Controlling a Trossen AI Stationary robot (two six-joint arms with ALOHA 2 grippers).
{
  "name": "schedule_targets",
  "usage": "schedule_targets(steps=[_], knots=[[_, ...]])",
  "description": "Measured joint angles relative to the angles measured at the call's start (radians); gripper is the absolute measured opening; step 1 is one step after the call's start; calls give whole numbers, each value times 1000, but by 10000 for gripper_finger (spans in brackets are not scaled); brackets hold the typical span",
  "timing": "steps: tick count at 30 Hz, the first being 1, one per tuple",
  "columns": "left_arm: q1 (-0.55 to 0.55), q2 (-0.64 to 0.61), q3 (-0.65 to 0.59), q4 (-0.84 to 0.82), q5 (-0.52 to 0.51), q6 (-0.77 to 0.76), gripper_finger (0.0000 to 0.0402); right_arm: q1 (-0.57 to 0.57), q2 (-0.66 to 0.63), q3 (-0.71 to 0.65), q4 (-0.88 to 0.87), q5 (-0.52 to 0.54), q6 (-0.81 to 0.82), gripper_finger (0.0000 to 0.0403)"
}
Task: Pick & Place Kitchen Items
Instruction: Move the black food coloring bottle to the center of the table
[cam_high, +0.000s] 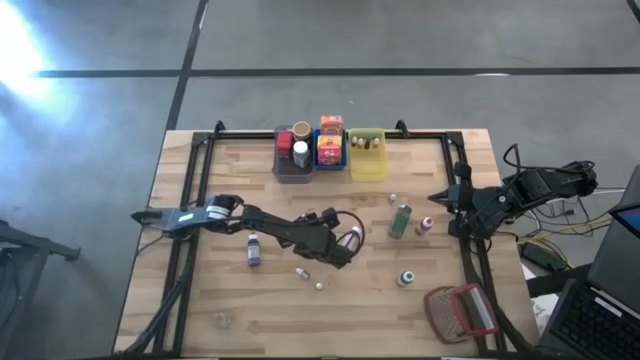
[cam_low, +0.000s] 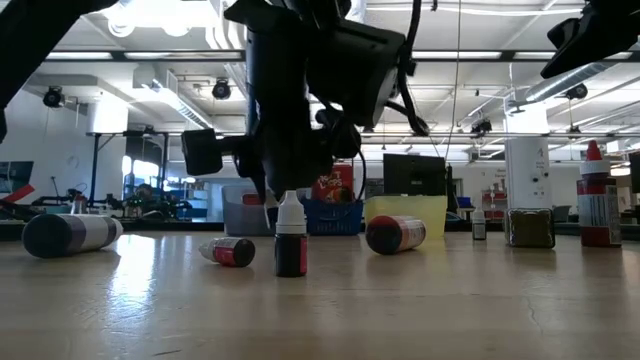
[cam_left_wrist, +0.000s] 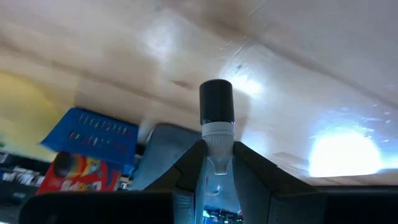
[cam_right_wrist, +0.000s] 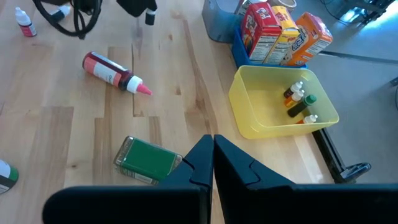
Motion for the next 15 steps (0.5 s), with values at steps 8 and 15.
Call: schedule_targets(steps=[8, 15], knots=[[-1, 9, 0, -3, 43, 11, 71, 0, 0, 0, 0, 0, 0, 8], [-4, 9, 0, -3, 49, 25, 71, 0, 0, 0, 0, 0, 0, 8]])
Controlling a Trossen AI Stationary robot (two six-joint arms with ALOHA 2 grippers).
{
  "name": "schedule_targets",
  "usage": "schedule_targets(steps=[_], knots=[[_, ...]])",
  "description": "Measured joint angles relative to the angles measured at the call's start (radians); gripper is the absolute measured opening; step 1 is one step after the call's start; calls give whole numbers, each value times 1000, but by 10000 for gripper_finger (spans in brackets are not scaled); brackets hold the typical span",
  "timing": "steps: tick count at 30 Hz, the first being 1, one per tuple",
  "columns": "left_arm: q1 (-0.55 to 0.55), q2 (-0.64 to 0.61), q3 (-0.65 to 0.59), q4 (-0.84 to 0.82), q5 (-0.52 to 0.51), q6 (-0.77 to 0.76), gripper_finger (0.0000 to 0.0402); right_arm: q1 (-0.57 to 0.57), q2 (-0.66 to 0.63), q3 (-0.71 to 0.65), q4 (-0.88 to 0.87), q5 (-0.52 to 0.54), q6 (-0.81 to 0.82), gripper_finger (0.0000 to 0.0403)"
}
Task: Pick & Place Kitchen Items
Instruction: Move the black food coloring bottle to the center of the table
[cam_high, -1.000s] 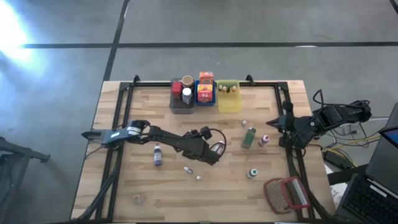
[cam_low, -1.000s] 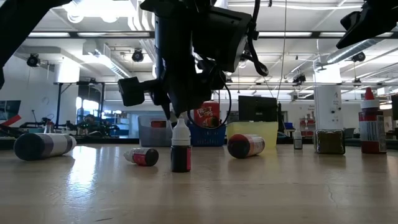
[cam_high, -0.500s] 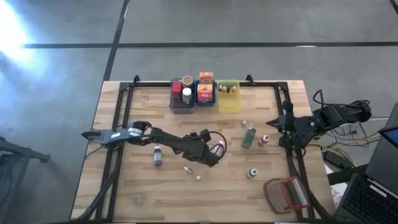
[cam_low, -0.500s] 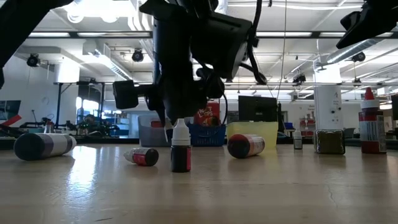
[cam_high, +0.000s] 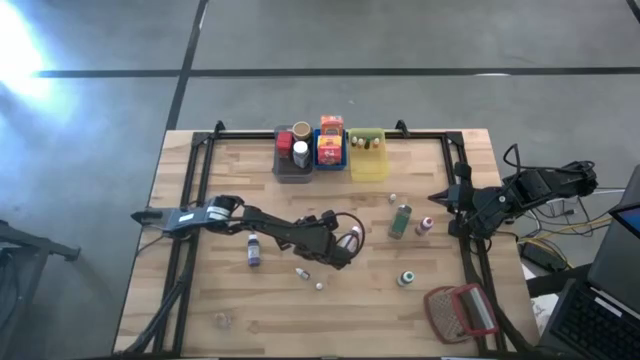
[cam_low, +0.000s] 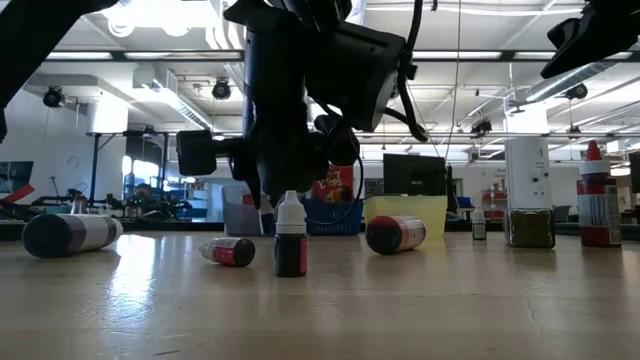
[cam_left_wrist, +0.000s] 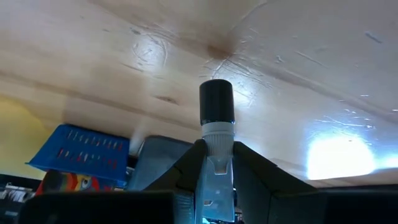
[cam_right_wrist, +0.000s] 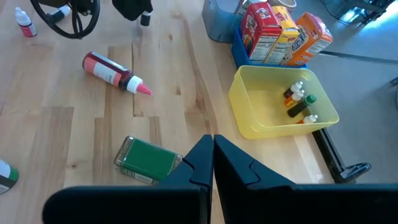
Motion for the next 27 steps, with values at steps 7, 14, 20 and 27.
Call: schedule_targets(steps=[7, 14, 20, 27], knots=[[-1, 0, -1, 1, 68, -1, 71, 0, 0, 0, 0, 0, 0, 8], [-4, 0, -29, 12, 66, 1, 71, 0, 0, 0, 0, 0, 0, 8], [-4, 0, -67, 11, 52, -4, 71, 0, 0, 0, 0, 0, 0, 8], [-5, 0, -71, 19, 55, -37, 93, 0, 0, 0, 0, 0, 0, 8]])
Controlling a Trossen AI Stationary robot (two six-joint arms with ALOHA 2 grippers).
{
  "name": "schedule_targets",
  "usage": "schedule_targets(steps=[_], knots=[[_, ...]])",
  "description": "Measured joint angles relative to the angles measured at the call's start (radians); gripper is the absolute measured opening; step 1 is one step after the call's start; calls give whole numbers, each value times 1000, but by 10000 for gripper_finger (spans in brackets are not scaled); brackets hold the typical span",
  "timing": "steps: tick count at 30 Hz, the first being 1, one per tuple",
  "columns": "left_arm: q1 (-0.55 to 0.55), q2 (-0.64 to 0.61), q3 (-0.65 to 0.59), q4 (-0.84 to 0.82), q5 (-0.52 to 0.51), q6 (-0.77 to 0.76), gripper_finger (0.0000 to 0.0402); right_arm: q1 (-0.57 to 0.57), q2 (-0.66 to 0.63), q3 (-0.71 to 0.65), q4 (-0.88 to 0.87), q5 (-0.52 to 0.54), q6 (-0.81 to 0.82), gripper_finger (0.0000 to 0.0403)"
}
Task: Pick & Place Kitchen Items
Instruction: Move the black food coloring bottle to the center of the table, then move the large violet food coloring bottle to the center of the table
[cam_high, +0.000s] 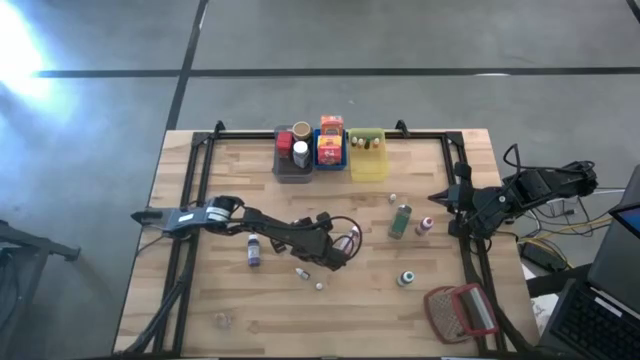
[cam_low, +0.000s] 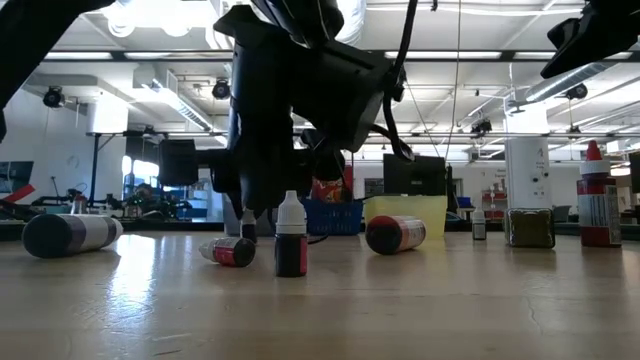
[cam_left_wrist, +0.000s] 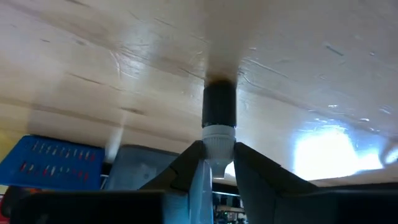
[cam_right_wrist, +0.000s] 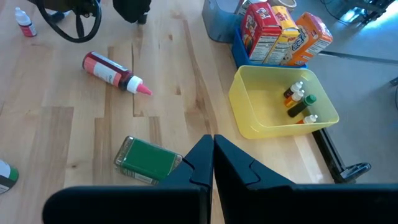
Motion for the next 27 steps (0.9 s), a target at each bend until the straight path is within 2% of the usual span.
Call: schedule_targets(steps=[9, 18, 23, 27], knots=[[-4, 2, -1, 3, 5, -28, 153, 0, 0, 0, 0, 0, 0, 8], [-22, -19, -1, -34, -91, -101, 160, 0, 0, 0, 0, 0, 0, 8], [-30, -85, 11, -53, -61, -234, 161, 0, 0, 0, 0, 0, 0, 8], [-31, -199, 11, -35, 37, -423, 160, 0, 0, 0, 0, 0, 0, 8]])
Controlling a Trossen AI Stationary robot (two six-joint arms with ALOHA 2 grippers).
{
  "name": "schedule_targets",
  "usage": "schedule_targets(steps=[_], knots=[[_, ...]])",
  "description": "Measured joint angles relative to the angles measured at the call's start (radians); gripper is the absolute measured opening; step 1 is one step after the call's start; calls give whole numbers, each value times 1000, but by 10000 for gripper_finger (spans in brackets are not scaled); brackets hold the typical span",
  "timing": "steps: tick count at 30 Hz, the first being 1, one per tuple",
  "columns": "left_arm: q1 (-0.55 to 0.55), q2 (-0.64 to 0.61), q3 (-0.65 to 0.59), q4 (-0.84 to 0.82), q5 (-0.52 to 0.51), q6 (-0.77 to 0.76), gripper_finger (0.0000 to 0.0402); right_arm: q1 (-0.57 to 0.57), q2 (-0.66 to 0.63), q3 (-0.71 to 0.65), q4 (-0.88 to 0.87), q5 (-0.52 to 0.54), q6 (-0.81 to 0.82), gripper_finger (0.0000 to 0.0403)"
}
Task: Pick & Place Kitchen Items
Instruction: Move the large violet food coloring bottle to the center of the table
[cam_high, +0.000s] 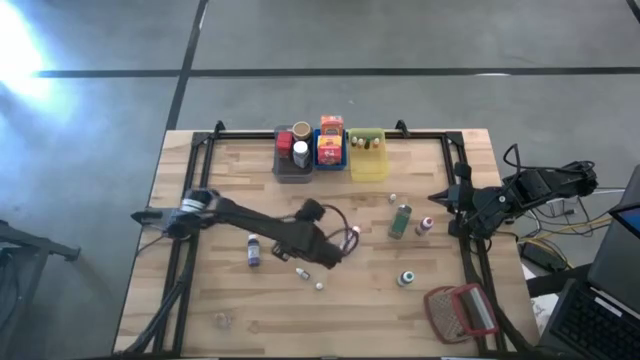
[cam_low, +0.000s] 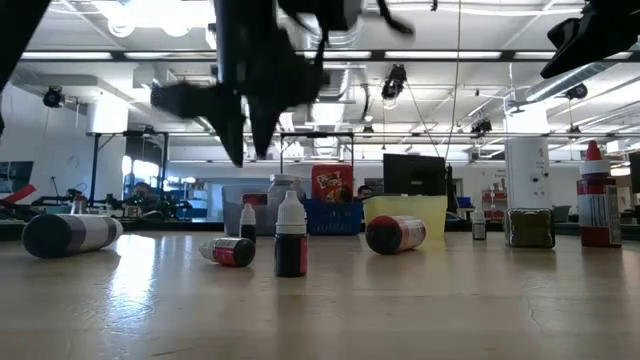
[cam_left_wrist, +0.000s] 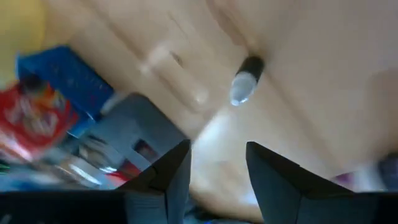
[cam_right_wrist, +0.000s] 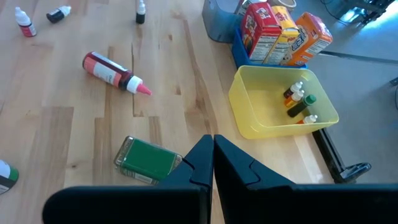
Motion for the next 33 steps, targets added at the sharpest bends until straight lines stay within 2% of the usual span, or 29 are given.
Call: schedule_targets(steps=[4, 7, 18, 21, 25, 33], knots=[[15, -152, -43, 66, 118, -235, 158, 0, 0, 0, 0, 0, 0, 8], [21, -303, -138, 211, 156, -325, 158, 0, 0, 0, 0, 0, 0, 8], [17, -894, -757, 1075, 128, -332, 138, 0, 0, 0, 0, 0, 0, 8], [16, -1023, -907, 1238, 128, -380, 128, 0, 0, 0, 0, 0, 0, 8], [16, -1167, -1067, 1347, 132, -510, 122, 0, 0, 0, 0, 0, 0, 8], [17, -1358, -1281, 1379, 175, -892, 123, 0, 0, 0, 0, 0, 0, 8]])
